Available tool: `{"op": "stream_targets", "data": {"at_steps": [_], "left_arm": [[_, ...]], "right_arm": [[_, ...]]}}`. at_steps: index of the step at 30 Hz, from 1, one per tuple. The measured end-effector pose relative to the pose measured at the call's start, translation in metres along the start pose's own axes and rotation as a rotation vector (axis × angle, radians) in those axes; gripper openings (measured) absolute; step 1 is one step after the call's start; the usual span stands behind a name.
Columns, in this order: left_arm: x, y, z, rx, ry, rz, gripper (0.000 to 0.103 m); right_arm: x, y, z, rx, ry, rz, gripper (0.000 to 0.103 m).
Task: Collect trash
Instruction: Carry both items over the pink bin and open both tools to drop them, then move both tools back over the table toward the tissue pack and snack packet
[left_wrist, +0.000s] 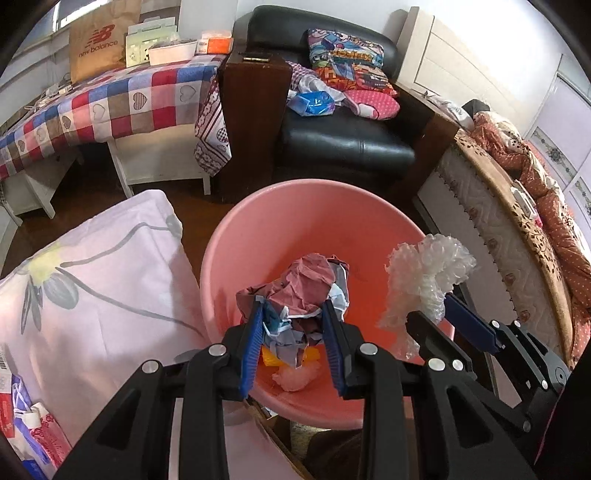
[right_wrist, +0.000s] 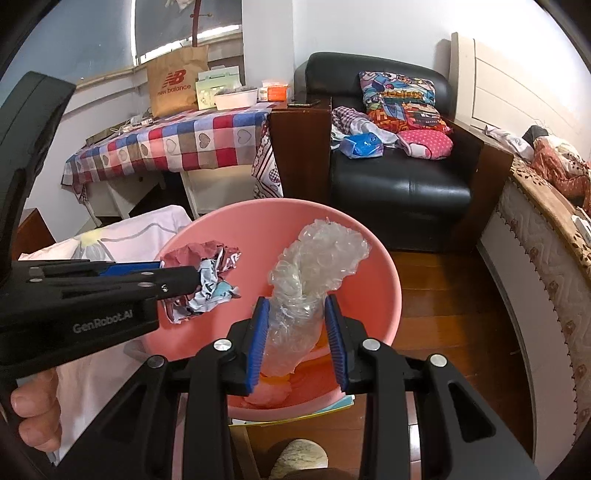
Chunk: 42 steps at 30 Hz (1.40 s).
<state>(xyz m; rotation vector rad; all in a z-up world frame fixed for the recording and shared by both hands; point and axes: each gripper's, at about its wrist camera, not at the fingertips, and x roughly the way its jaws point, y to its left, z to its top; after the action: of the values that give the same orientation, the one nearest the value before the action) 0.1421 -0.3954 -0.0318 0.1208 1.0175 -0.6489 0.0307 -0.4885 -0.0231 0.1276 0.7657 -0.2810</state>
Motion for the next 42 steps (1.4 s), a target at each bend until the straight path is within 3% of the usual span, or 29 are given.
{"op": "stream_targets", "data": {"at_steps": [15,17,19,24,32,42], "left_arm": [[0.004,-0.001,0.003,-0.013,-0.009,-0.001,0.036],[0.003,0.001,0.005,-0.022,-0.015,-0.009,0.037],[0.000,0.002,0.006,-0.027,-0.025,-0.015,0.038],[-0.009,0.004,0.006,-0.030,-0.036,-0.025,0.038],[-0.042,0.005,-0.004,-0.032,-0.089,-0.037,0.038],[-0.098,0.020,-0.045,-0.041,-0.163,-0.026,0.038]], "right_arm": [[0.012,-0.009,-0.002,0.045,0.038,0.018,0.034],[0.012,-0.010,-0.002,0.050,0.041,0.027,0.035],[0.012,-0.010,-0.003,0.053,0.041,0.023,0.044],[0.008,-0.012,-0.003,0.067,0.034,0.028,0.045],[-0.013,-0.001,-0.005,0.071,0.017,0.055,0.045],[-0.053,0.029,-0.023,0.087,-0.014,0.124,0.045]]}}
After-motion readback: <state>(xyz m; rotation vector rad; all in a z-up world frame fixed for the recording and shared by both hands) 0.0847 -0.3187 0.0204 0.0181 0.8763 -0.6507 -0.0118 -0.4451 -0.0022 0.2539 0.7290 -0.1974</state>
